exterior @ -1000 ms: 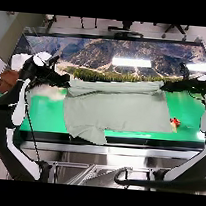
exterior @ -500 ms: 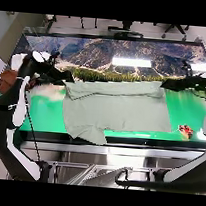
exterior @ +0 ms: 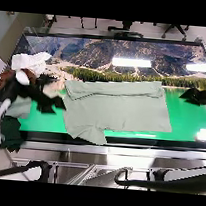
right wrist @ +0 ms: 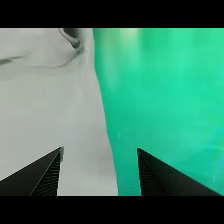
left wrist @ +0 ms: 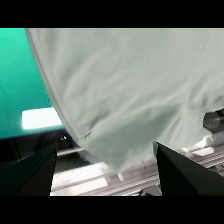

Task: Fold the shirts.

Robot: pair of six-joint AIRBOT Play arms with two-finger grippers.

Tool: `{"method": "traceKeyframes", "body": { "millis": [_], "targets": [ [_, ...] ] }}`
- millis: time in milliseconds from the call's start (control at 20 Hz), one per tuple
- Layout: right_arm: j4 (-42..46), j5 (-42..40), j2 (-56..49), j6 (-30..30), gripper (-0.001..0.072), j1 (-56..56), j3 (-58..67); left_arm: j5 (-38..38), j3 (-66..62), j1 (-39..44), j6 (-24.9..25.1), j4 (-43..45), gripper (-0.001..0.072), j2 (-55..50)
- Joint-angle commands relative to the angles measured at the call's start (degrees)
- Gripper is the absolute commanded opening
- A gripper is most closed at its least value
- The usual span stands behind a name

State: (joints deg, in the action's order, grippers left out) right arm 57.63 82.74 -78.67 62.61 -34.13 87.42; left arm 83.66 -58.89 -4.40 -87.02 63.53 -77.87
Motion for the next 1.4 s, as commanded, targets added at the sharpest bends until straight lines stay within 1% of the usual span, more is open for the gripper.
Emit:
{"method": "traceKeyframes", "body": {
  "millis": [0,150,250,300,400,450,500,550,600,750,900,950,1000,1050,1100,1200,1350],
  "targets": [
    [-1.07,1.14,0.81,0.00,0.0527,-3.37,-8.37,-11.04,28.13,-0.15,0.31,-8.66,0.0655,13.57],
    [-3.17,1.07,0.81,-1.40,0.0526,-3.50,-11.98,-21.90,42.14,-0.15,6.10,-21.53,0.0655,18.60],
    [-4.37,0.90,0.81,-2.25,0.0526,-3.50,-12.79,-30.45,45.42,-0.15,8.61,-25.38,0.0655,20.55],
    [-4.55,0.92,0.81,-2.60,0.0526,-3.50,-13.00,-34.25,45.75,-0.15,8.76,-26.29,0.0654,21.29],
    [-4.59,0.90,0.81,-2.62,0.0526,-3.50,-13.49,-37.73,45.55,-0.15,9.01,-29.11,0.0654,22.40],
    [-4.59,0.87,0.81,-2.62,0.0526,-3.50,-13.79,-38.07,45.55,-0.15,10.10,-31.74,0.0653,22.86],
    [-4.87,0.70,0.81,-2.82,0.0526,-3.50,-14.27,-37.59,45.55,-0.07,12.37,-34.53,0.0647,22.97],
    [-4.94,0.44,0.79,-2.84,0.0526,-3.50,-14.80,-36.57,45.57,0.59,13.62,-35.91,0.0538,22.91],
    [-4.94,0.24,0.79,-2.89,0.0526,-3.50,-15.50,-35.30,45.62,1.66,13.73,-36.28,0.0445,22.91],
    [-4.24,0.28,0.79,-3.61,0.0526,-3.50,-18.40,-30.99,45.62,7.50,13.49,-36.30,0.0447,22.91],
    [-1.33,-0.22,0.79,-3.93,0.0523,-3.50,-22.18,-33.35,45.62,10.71,13.03,-36.33,0.0446,22.93],
    [-0.24,-0.92,0.79,-4.15,0.0500,-3.50,-23.52,-34.62,45.59,10.58,13.03,-36.30,0.0445,22.93],
    [0.79,-1.62,0.79,-4.22,0.0484,-3.50,-24.70,-35.85,45.59,10.36,13.05,-36.28,0.0333,22.93],
    [1.68,-2.49,0.79,-4.33,0.0484,-3.50,-25.83,-36.33,45.59,9.68,13.14,-36.26,0.0142,22.91],
    [2.03,-3.06,0.79,-4.35,0.0484,-3.50,-26.71,-35.95,45.57,8.41,14.21,-36.30,0.0017,22.93],
    [1.81,-3.21,0.79,-5.01,0.0484,-3.34,-27.71,-33.46,45.27,5.05,16.39,-36.11,0.0016,22.95],
    [1.70,-2.75,0.81,-5.20,0.0483,-2.14,-28.00,-27.45,42.62,-1.55,18.78,-36.15,0.0016,22.95]
  ]
}}
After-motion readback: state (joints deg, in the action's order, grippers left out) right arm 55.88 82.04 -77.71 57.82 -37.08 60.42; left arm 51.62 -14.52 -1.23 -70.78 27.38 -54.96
